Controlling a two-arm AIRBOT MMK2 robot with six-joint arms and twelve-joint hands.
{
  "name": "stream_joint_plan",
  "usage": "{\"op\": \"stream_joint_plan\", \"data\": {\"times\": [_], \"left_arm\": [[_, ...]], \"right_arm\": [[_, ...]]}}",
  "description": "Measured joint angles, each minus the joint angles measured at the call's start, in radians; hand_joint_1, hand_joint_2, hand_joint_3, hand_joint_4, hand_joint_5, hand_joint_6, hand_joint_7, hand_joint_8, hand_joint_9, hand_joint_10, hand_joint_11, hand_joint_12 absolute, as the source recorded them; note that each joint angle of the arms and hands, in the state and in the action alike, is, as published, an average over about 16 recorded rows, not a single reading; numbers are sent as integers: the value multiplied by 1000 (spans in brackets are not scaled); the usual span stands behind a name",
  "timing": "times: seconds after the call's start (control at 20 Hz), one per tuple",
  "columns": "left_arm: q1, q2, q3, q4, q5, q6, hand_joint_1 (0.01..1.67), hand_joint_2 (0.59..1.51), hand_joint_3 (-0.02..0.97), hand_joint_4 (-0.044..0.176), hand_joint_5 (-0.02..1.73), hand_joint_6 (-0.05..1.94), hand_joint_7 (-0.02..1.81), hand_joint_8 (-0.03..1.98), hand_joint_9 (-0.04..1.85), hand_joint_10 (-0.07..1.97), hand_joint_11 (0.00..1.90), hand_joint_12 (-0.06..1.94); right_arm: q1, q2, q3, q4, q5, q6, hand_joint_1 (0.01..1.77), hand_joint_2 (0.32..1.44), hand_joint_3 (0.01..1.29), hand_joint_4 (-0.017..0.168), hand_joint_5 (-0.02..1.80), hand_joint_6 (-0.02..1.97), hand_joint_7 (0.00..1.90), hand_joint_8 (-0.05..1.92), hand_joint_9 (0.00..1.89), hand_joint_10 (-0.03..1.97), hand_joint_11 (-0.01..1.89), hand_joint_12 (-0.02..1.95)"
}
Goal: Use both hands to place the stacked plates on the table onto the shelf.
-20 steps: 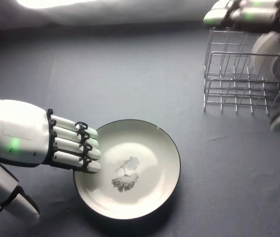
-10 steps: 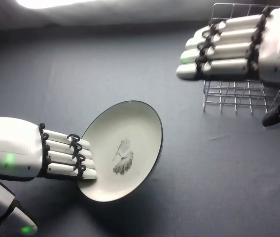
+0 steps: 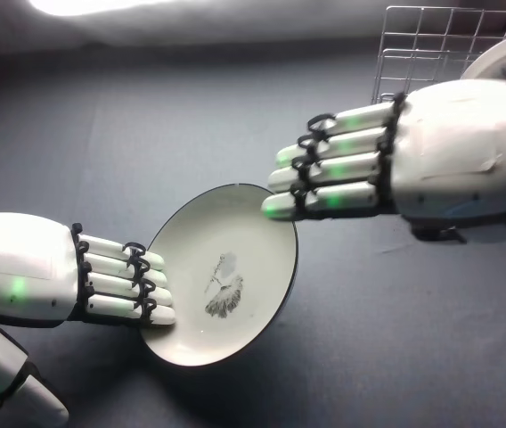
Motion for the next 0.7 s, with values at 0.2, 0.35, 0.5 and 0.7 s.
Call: {"op": "stream_joint_plan", "data": {"times": [0.2, 0.35, 0.5, 0.7], "left_arm": [[0, 0, 0, 0, 0, 0, 15, 1139, 21, -8, 45, -32, 41, -14, 42, -15, 14, -35], [0, -1, 1, 0, -1, 0, 15, 1144, 21, -8, 46, -32, 42, -14, 41, -14, 14, -35], [0, -1, 1, 0, -1, -1, 15, 1148, 21, -8, 47, -32, 42, -14, 41, -14, 13, -35], [0, -2, 3, 0, -2, -1, 15, 1152, 21, -8, 48, -33, 43, -13, 41, -14, 14, -34]], "right_arm": [[-29, -63, 5, 1, -36, -4, 1457, 1042, 14, 3, 20, 22, 20, 15, 47, -3, 13, 558], [-50, -113, 17, 3, -64, -7, 1480, 1058, 13, 3, 21, 22, 23, 15, 55, 1, 13, 592], [-68, -162, 37, 5, -87, -10, 1483, 1065, 13, 3, 27, 22, 30, 15, 67, 4, 13, 623], [-84, -225, 76, 8, -109, -14, 1473, 1068, 13, 3, 44, 22, 47, 15, 79, 8, 10, 666]]}}
